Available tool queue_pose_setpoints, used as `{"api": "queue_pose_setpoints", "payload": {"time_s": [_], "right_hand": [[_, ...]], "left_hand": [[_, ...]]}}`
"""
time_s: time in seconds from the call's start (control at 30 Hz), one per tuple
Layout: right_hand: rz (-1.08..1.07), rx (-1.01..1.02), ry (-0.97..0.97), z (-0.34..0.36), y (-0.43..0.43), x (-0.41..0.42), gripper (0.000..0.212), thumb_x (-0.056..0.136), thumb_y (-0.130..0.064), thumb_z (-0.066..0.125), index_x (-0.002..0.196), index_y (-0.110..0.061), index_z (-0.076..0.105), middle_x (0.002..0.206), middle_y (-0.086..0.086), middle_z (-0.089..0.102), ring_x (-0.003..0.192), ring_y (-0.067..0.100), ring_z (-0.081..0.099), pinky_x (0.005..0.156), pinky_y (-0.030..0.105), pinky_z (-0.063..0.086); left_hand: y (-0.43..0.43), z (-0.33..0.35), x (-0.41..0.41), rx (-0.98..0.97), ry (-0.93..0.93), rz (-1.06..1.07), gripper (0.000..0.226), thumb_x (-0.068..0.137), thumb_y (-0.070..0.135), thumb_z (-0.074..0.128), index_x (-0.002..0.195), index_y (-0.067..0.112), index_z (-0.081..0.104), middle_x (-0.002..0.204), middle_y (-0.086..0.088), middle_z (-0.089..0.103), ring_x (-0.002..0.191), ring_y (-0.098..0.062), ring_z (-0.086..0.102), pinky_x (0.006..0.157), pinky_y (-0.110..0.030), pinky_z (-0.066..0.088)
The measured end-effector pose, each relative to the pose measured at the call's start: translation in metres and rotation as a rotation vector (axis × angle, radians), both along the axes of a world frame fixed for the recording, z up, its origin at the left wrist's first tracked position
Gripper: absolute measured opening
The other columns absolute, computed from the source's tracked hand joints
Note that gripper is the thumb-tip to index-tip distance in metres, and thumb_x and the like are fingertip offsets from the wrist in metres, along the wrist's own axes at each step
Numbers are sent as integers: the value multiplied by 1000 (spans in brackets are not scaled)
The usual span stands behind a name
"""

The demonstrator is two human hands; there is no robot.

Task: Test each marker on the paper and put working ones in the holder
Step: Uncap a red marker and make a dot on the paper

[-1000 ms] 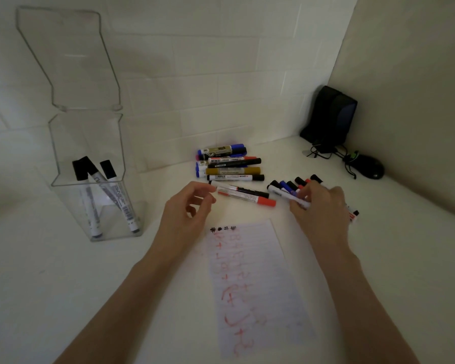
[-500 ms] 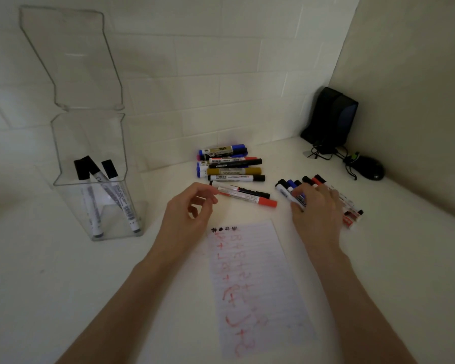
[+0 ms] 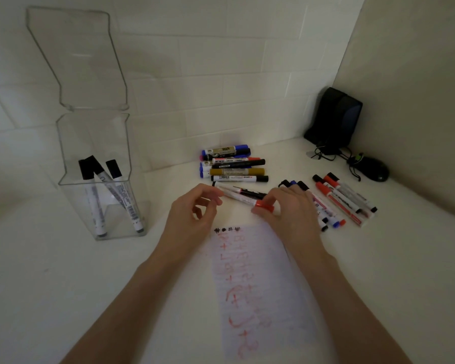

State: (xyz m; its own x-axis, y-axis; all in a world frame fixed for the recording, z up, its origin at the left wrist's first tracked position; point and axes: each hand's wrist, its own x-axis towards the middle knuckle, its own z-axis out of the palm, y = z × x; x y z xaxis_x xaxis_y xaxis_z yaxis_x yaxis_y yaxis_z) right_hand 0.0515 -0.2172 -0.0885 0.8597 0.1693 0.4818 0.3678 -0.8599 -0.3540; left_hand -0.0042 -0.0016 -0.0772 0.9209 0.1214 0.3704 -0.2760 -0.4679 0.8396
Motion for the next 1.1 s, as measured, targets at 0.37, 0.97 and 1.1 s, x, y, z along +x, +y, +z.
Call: {"api": "queue_pose_setpoints", "payload": {"time_s": [0.37, 0.97, 1.1], "right_hand": [[53, 253, 95, 10, 20, -10, 15, 96, -33, 69, 99, -19, 67, 79, -6, 66, 74, 15, 59, 67, 28, 49], [343, 895, 504, 38, 29, -35, 25, 98, -29, 68, 86, -8, 74, 69, 6, 65, 63, 18, 54, 59, 25, 45], [364, 872, 469, 40, 28, -34, 23, 99, -28, 67, 86, -10, 74, 70, 5, 65, 64, 14, 57, 62, 22, 47]], "left_hand": [[-2, 0, -2, -1, -28, -21, 16, 97, 21, 63, 106, 33, 67, 95, 16, 70, 88, -7, 65, 67, -25, 48], [-9, -2, -2, 339, -6, -267, 28, 102, 44, 28, 89, 35, 50, 74, 4, 59, 64, -14, 54, 62, -24, 44], [-9, 0, 0, 273, -18, -299, 30, 104, 42, 30, 80, 39, 47, 67, 11, 53, 62, -9, 51, 60, -15, 37]]}}
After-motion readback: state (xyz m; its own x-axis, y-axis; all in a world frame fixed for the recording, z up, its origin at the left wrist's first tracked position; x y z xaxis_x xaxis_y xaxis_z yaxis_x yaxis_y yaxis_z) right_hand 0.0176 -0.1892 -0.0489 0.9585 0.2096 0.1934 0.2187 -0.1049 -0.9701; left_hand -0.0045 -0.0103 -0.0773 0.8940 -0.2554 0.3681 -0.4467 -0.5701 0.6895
